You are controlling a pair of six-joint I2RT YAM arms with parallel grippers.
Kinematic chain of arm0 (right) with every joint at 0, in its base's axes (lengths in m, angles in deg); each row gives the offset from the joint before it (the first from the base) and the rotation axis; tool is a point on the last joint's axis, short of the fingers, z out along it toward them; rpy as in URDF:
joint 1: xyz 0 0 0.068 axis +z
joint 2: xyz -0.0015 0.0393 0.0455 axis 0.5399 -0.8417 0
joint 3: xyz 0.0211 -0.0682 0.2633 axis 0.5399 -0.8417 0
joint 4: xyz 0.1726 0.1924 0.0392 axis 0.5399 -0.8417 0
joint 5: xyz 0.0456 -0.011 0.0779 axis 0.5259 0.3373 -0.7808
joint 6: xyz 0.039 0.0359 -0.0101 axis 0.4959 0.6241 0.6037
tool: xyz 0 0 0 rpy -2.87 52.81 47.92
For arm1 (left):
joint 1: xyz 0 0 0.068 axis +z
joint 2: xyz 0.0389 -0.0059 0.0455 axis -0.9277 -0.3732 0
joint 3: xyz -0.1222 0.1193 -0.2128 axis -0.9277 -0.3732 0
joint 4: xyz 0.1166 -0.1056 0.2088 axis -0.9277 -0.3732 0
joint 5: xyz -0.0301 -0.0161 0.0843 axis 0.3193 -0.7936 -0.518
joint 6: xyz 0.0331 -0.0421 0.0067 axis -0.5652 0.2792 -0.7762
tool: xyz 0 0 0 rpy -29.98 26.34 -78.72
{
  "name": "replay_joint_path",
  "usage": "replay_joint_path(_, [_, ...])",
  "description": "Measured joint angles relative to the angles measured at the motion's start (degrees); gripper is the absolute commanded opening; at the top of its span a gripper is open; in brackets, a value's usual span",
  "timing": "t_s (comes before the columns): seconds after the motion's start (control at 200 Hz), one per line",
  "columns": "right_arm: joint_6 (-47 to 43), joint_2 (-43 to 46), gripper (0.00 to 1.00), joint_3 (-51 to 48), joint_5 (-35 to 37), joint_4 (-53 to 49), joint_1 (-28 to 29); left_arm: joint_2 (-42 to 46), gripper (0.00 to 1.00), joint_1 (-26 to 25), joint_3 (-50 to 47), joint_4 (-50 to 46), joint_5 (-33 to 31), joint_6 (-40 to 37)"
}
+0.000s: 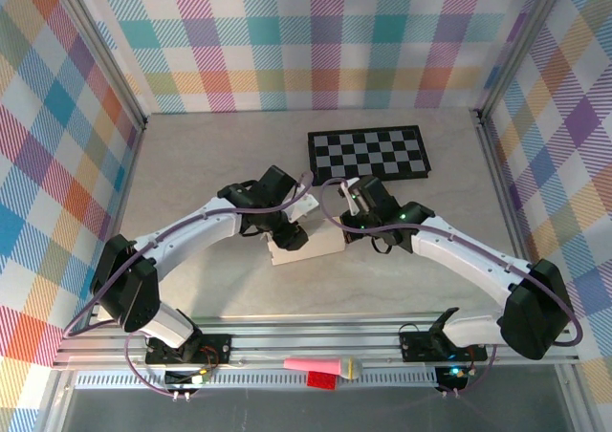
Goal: Fold the paper box
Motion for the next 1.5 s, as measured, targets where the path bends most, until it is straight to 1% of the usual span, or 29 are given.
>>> replay_joint_path(0.305, [1.6,0.0,0.0,0.0,1.9,-0.1,1.9,5.3,0.51,0.0,-2.0,3.2,-0.8,4.9])
replay_joint_path(0.35, [1.7,0.0,0.0,0.0,2.2,-0.1,2.1,6.2,0.5,0.0,-2.2,3.3,-1.5,5.9])
replay_joint_path(0.42, [2.0,0.0,0.0,0.0,2.4,-0.1,2.3,7.7,0.44,0.0,-2.3,3.4,-3.3,7.9])
replay_joint_path(0.54, [2.6,-0.1,0.0,0.0,2.6,-0.3,2.3,11.9,0.37,0.1,-2.6,2.5,-6.9,13.3])
replay_joint_path(0.685, [2.8,-0.4,0.0,0.4,2.9,-0.5,2.5,17.2,0.3,0.5,-2.5,-3.1,-11.8,19.6])
replay_joint_path(0.775, [2.8,-0.8,0.0,0.8,3.1,-0.6,2.5,18.1,0.27,1.4,-2.3,-8.2,-13.9,22.9])
replay_joint_path(0.84, [2.8,-1.1,0.0,1.2,3.2,-0.8,2.5,18.1,0.27,2.2,-2.3,-11.6,-14.3,24.3])
replay_joint_path(0.935, [2.8,-1.5,0.0,1.6,3.3,-1.0,2.5,18.4,0.29,2.9,-2.4,-14.6,-14.5,25.0])
replay_joint_path(1.05, [2.8,-1.6,0.0,1.7,3.2,-1.2,2.5,18.7,0.3,3.7,-2.4,-15.3,-14.5,25.2])
replay_joint_path(1.175, [2.8,-1.6,0.0,1.7,3.2,-1.2,2.5,17.2,0.26,4.8,-2.4,-15.1,-13.9,25.2])
replay_joint_path(1.355, [2.8,-1.6,0.0,1.7,3.2,-1.3,2.5,14.2,0.22,5.4,-2.4,-14.8,-11.2,24.5])
replay_joint_path(1.455, [2.8,-1.6,0.0,1.7,3.2,-1.3,2.5,13.1,0.16,5.5,-2.3,-14.7,-10.2,23.8])
replay_joint_path(1.5, [2.8,-1.6,0.0,1.7,3.1,-1.3,2.5,12.8,0.15,5.5,-2.3,-14.6,-9.9,23.7])
